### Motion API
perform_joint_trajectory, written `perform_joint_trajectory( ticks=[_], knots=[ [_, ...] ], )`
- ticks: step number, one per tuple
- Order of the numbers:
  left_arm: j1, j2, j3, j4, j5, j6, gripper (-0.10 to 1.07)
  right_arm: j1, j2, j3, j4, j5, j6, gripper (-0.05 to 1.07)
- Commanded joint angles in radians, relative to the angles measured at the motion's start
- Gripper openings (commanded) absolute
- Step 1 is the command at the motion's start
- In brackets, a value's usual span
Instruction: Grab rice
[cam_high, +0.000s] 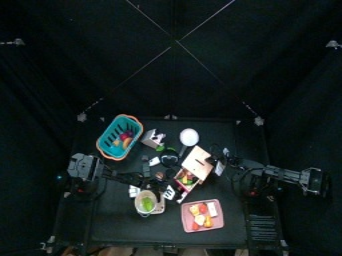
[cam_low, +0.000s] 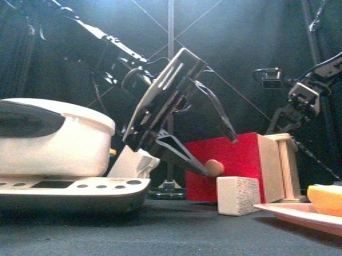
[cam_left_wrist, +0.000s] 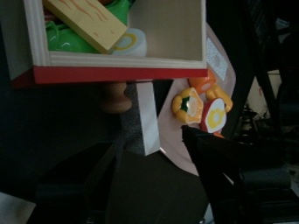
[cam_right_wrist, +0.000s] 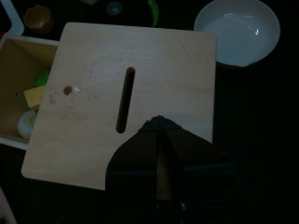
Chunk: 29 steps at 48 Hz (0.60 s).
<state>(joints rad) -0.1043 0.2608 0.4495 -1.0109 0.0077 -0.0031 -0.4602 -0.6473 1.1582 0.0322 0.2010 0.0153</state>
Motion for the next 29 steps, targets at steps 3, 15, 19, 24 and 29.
perform_joint_trajectory(
  ticks=[3,15,19,24,29],
  knots=[
    [0.006,-0.064,0.002,0.058,0.005,0.005,0.9,-0.006,-0.044,-0.011,0.006,0.026,0.0,0.05],
    [0.008,-0.156,0.029,0.199,0.031,0.005,0.9,0.017,-0.135,-0.043,0.026,0.031,0.0,0.06],
    [0.014,-0.184,0.043,0.242,0.031,0.005,0.9,0.057,-0.141,-0.064,0.031,0.026,-0.002,0.06],
    [0.028,-0.212,0.064,0.273,0.025,0.005,0.9,0.115,-0.13,-0.091,0.029,0.018,-0.002,0.06],
    [0.038,-0.252,0.1,0.296,0.023,0.008,0.9,0.195,-0.115,-0.121,0.029,-0.002,-0.002,0.06]
  ],
)
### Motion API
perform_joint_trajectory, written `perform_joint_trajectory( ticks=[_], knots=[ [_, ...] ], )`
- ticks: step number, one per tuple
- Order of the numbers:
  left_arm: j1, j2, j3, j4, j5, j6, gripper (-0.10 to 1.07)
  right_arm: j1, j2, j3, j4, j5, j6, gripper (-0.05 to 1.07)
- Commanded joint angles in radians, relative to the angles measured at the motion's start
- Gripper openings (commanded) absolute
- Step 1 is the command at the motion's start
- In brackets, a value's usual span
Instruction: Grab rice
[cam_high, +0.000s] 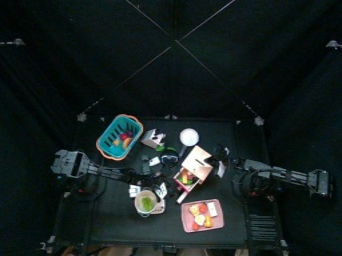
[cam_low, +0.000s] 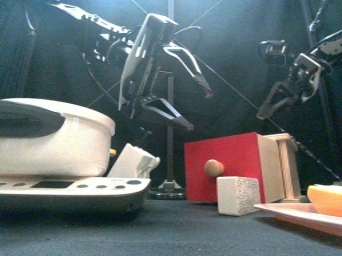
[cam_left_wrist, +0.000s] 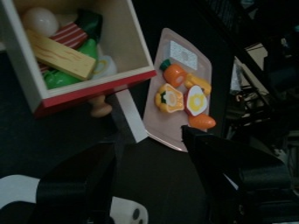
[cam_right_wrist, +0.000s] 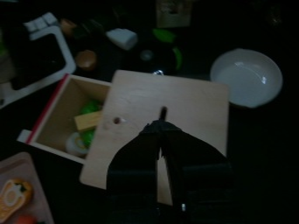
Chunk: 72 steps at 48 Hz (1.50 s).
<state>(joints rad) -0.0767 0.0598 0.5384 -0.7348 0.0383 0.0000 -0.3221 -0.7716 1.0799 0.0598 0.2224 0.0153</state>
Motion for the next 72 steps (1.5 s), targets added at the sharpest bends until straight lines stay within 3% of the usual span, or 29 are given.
perform_joint_trajectory(
  ticks=[1,13,24,33,42,49,56,65,72],
  knots=[
    [0.012,-0.06,0.018,0.025,-0.009,0.003,0.9,0.072,0.012,-0.046,0.002,-0.028,-0.002,0.06],
    [0.009,-0.192,0.129,0.069,-0.12,0.003,0.9,0.278,0.069,-0.066,-0.003,-0.161,-0.003,0.06],
    [-0.005,-0.273,0.239,0.101,-0.275,0.005,0.9,0.42,0.21,-0.087,-0.008,-0.304,-0.003,0.1],
    [-0.014,-0.284,0.281,0.227,-0.296,0.005,0.9,0.497,0.371,-0.138,-0.008,-0.356,-0.005,0.29],
    [-0.041,-0.318,0.288,0.356,-0.301,0.003,0.9,0.535,0.537,-0.218,-0.014,-0.356,-0.006,0.55],
    [-0.048,-0.339,0.307,0.37,-0.307,-0.003,0.9,0.541,0.607,-0.275,-0.023,-0.331,-0.003,0.73],
    [-0.048,-0.35,0.327,0.342,-0.322,-0.002,0.9,0.541,0.667,-0.345,-0.025,-0.232,-0.003,0.9],
    [-0.048,-0.356,0.342,0.339,-0.342,-0.002,0.9,0.546,0.741,-0.434,-0.038,-0.034,-0.006,0.93],
    [-0.048,-0.354,0.347,0.339,-0.341,-0.003,0.9,0.557,0.802,-0.494,-0.08,0.052,-0.011,0.93]
  ],
)
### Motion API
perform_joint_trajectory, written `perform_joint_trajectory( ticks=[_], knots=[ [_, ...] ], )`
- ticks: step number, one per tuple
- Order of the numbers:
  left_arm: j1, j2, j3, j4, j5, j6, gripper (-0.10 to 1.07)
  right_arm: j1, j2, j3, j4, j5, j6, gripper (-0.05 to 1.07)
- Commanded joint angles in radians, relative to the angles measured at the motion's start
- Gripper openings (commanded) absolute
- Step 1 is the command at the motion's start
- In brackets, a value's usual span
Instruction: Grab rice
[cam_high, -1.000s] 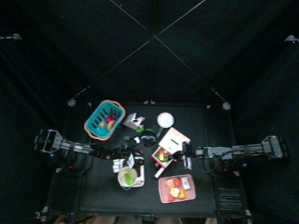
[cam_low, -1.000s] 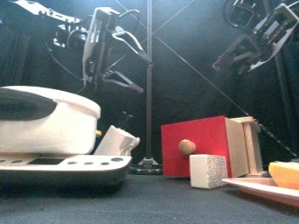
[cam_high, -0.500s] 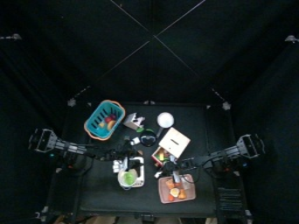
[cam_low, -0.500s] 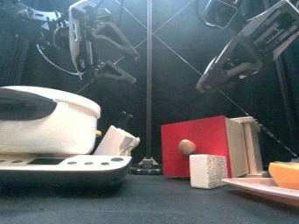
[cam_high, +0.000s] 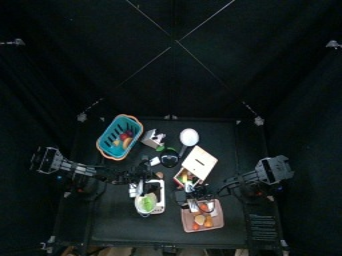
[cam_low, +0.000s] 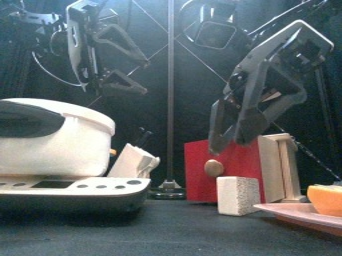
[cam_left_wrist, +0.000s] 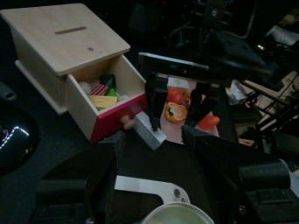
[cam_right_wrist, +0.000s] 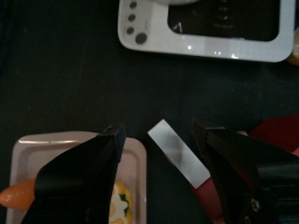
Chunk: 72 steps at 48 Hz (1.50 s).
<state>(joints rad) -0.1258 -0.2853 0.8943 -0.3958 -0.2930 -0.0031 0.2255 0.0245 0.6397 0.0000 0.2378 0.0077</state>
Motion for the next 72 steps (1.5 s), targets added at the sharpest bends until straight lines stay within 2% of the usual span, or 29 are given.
perform_joint_trajectory(
  ticks=[1,14,26,32,42,48,72],
  knots=[
    [0.002,-0.011,-0.009,0.0,-0.011,0.0,0.9,0.011,0.014,-0.06,-0.028,0.041,-0.003,0.93],
    [0.003,-0.009,-0.006,0.0,-0.009,0.0,0.9,0.025,0.086,-0.097,-0.107,0.104,0.003,0.93],
    [0.002,-0.009,-0.006,0.0,-0.009,0.0,0.9,0.023,0.097,-0.101,-0.146,0.144,0.005,0.92],
    [0.002,-0.008,-0.005,0.0,-0.011,0.0,0.9,0.023,0.104,-0.104,-0.169,0.147,0.005,0.86],
    [0.002,-0.008,-0.003,0.0,-0.009,0.0,0.9,0.018,0.112,-0.114,-0.19,0.152,0.003,0.63],
    [0.002,-0.008,-0.002,0.0,-0.009,0.0,0.9,0.018,0.11,-0.121,-0.196,0.152,0.003,0.55],
    [0.002,-0.008,-0.002,0.0,-0.009,0.0,0.9,0.015,0.084,-0.186,-0.189,0.152,0.005,0.53]
  ],
)
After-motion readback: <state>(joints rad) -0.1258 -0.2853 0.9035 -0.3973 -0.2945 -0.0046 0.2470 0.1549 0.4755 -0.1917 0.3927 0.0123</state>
